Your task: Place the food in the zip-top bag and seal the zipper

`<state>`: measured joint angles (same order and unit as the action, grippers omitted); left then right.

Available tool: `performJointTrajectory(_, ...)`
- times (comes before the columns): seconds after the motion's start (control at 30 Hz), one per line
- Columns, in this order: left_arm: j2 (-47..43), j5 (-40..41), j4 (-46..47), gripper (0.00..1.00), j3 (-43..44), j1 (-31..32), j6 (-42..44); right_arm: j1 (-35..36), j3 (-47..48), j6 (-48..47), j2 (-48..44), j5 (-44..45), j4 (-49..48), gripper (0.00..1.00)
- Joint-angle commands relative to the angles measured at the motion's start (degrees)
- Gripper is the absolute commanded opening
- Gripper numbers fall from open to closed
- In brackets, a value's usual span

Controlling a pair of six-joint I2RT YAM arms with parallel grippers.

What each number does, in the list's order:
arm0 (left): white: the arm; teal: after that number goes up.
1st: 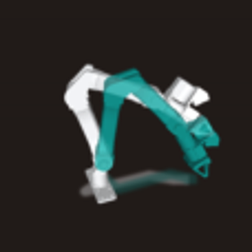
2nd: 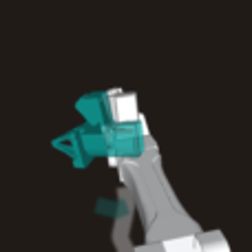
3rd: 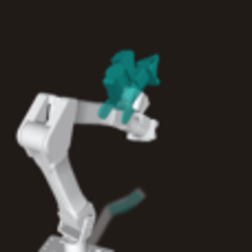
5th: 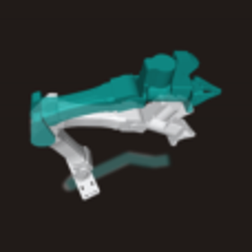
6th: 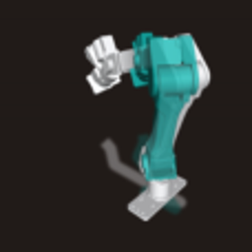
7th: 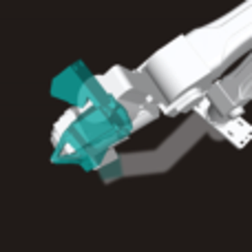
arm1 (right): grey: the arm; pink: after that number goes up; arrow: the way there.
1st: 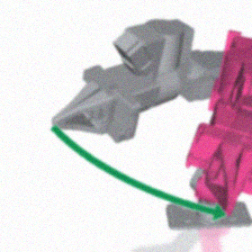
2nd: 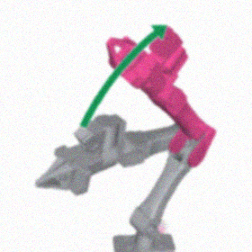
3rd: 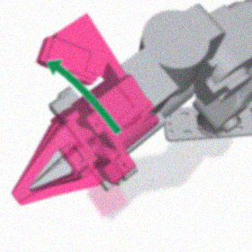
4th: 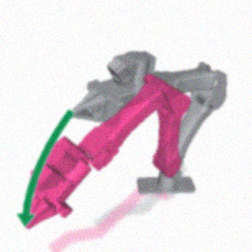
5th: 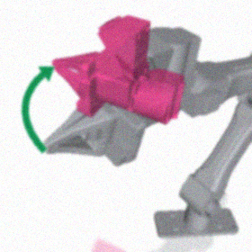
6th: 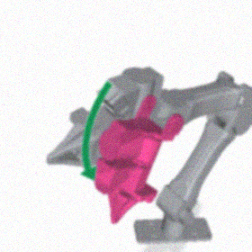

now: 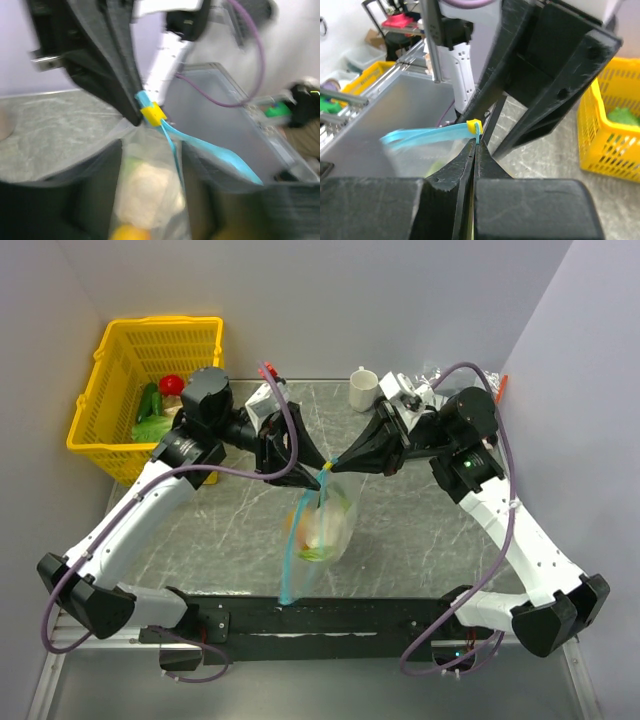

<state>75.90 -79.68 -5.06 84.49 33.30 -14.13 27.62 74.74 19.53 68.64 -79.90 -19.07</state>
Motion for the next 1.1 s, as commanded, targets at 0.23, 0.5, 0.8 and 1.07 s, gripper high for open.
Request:
performJointTrajectory(0.23, -15.3, 32.1, -6.3, 0.71, -8.0, -0.4, 14.8, 0.7, 4.7, -7.8, -5.4, 20.4, 25.8, 0.00)
performJointTrajectory(0.5, -17.7, 45.0, -0.1, 0.74, -8.7, -0.3, 6.5, 3.9, 5.2, -9.1, -4.7, 31.1, 31.5, 0.00)
performJointTrajectory(0.8, -13.2, 45.0, -1.7, 0.67, -6.7, -0.3, 5.2, 6.5, 4.2, -9.3, -4.1, 36.2, 31.0, 0.00)
performJointTrajectory(1.07, -12.0, 38.9, -0.7, 0.64, -6.9, -0.3, 4.3, 6.7, 5.0, -10.2, -3.4, 37.0, 32.2, 0.00)
